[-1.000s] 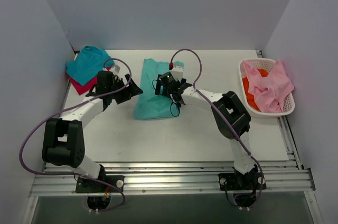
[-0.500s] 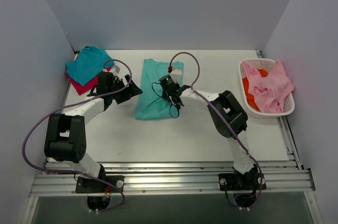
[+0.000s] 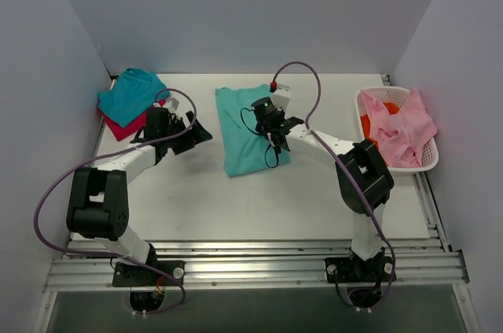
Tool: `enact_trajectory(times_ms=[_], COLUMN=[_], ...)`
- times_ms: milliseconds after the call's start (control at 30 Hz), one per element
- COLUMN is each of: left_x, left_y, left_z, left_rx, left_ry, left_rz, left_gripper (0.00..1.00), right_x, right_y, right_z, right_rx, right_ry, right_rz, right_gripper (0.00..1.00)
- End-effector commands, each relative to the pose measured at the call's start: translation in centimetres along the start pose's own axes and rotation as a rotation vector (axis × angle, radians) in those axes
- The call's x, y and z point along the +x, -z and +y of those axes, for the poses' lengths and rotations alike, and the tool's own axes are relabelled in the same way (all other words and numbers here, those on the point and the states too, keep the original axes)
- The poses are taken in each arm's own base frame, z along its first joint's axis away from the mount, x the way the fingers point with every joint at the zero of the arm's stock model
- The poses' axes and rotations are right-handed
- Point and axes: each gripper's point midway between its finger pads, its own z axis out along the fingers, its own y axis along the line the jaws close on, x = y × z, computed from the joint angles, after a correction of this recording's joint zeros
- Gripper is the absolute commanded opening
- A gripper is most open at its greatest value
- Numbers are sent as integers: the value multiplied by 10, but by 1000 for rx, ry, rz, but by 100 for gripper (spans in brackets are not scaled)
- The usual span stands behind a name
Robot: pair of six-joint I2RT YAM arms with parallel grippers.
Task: Fold and stack the t-shirts
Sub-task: Fold the tshirt
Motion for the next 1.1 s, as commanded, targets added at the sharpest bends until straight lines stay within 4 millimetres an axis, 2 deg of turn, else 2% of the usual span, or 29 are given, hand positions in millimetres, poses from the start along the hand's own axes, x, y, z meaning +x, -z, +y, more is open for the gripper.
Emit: enact_trajectory(times_ms=[0, 200, 233, 267, 300, 333, 367, 400, 433, 600, 700, 767, 833, 867, 900, 933, 1000, 1033, 1067], left_x=[-13, -11, -11, -10, -9, -8, -8, -7, -7, -8, -8, -7, -7, -6, -8, -9, -13, -13, -15], left_y=[-1, -2, -2, -3, -3, -4, -3, -3, -3, -1, -1, 0, 2, 6, 9, 12, 23, 26, 33], left_z=[-6, -4, -5, -4, -3, -3, -3, -2, -1, -3, -4, -5, -7, -10, -12, -14, -24, -27, -34], left_rx=[36, 33, 35, 34, 34, 35, 34, 34, 31, 34, 35, 41, 47, 51, 54, 51, 61, 63, 69], left_ry=[-35, -37, -38, -37, -36, -36, -36, -36, -35, -38, -42, -39, -42, -43, -46, -46, -55, -57, -63], left_rz=[-42, -41, -39, -38, -35, -34, -35, -33, -33, -36, -40, -40, -48, -57, -70, -80, -110, -119, -138], left_gripper=[94, 94, 94, 94, 94, 94, 94, 94, 94, 94, 94, 94, 94, 94, 94, 94, 94, 94, 94], right_x=[-6, 22, 24, 35, 36, 42, 46, 53, 58, 63, 56, 42, 33, 17, 15, -3, -12, -28, -33], right_y=[4, -16, -20, -29, -34, -42, -47, -49, -56, -65, -60, -52, -42, -31, -25, -11, 4, 19, 26], right_z=[-21, -41, -43, -50, -55, -56, -61, -67, -69, -77, -76, -75, -77, -76, -82, -79, -88, -87, -90], right_rx=[69, 138, 151, 185, 213, 225, 241, 263, 276, 320, 318, 320, 329, 327, 337, 321, 337, 322, 323], right_ry=[12, 21, 19, 29, 28, 32, 32, 47, 50, 48, 41, 32, 37, 23, 27, 10, 10, -8, -13], right_rz=[-20, 25, 28, 46, 43, 50, 59, 82, 92, 103, 93, 64, 47, 13, 9, -25, -50, -84, -96], right_gripper=[0, 0, 2, 7, 15, 45, 60, 81, 86, 89, 89, 89, 90, 90, 90, 90, 90, 91, 91])
